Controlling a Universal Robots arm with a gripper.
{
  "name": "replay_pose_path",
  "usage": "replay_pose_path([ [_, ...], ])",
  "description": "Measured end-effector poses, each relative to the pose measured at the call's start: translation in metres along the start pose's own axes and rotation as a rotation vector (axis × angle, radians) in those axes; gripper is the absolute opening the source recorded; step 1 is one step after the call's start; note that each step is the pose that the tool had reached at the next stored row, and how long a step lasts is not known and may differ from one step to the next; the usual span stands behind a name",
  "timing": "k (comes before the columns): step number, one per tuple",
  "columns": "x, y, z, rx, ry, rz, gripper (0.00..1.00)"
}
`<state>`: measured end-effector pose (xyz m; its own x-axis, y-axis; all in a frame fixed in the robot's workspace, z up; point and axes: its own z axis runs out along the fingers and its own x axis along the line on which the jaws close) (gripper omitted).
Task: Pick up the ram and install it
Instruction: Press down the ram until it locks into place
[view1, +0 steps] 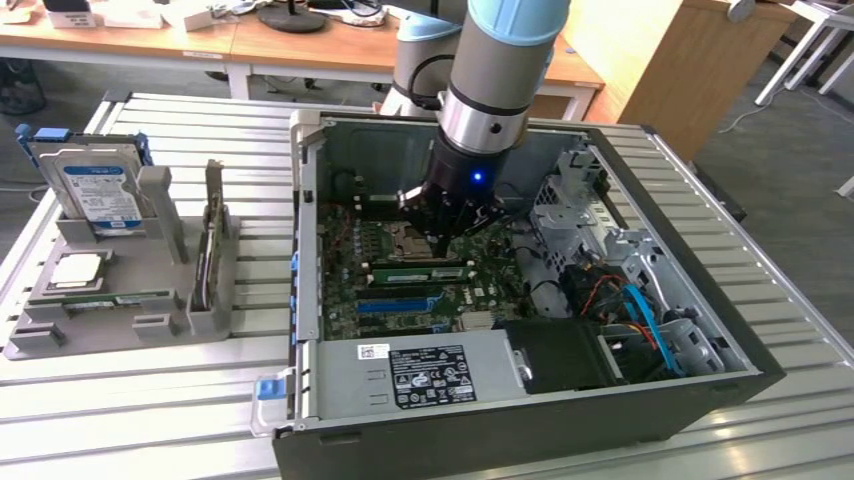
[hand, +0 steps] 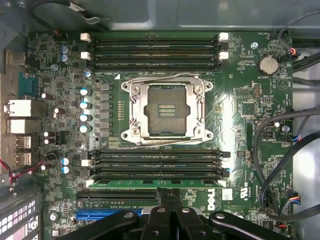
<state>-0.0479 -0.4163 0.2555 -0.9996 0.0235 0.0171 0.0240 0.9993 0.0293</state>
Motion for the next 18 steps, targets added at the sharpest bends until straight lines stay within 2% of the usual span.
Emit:
replay_pose_path([
  [18, 0.0016, 0.0, -0.0005, 0.0003, -0.0005, -0.016, 0.11],
])
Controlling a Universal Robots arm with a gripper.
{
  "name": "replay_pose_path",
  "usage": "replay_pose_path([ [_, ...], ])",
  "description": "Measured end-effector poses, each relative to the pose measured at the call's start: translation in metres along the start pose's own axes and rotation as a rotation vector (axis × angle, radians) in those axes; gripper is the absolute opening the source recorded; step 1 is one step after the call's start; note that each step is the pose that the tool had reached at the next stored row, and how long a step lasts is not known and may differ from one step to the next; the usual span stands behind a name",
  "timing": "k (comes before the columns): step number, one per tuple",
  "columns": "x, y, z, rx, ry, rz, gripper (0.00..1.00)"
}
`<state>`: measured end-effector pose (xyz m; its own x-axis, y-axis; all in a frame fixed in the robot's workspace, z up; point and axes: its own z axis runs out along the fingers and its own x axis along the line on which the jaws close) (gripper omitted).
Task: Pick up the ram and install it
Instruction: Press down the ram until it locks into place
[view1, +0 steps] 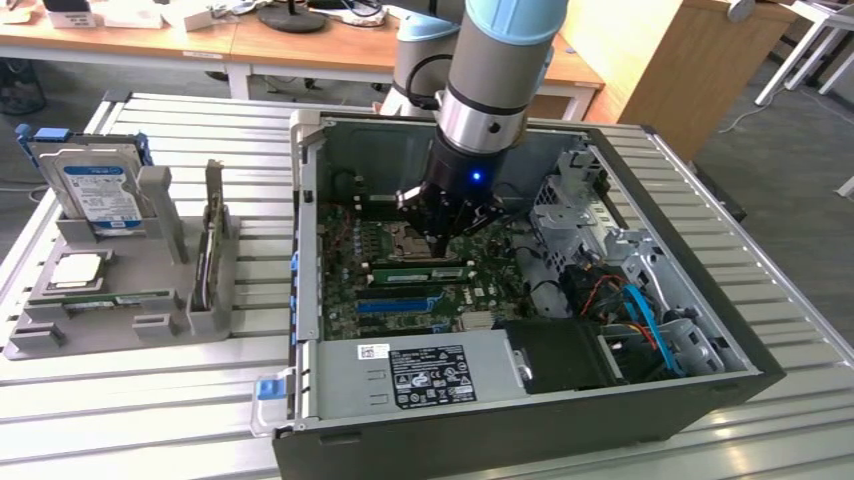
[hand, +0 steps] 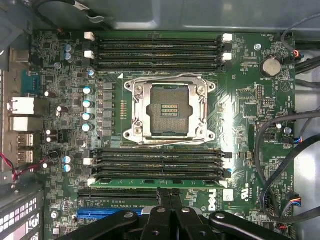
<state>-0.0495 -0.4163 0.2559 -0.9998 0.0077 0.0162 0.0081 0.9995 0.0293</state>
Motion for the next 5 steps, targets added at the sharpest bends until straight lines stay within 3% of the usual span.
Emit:
replay_pose_path([
  [5, 0.0, 0.0, 0.0, 0.0, 0.0, 0.0, 0.11],
])
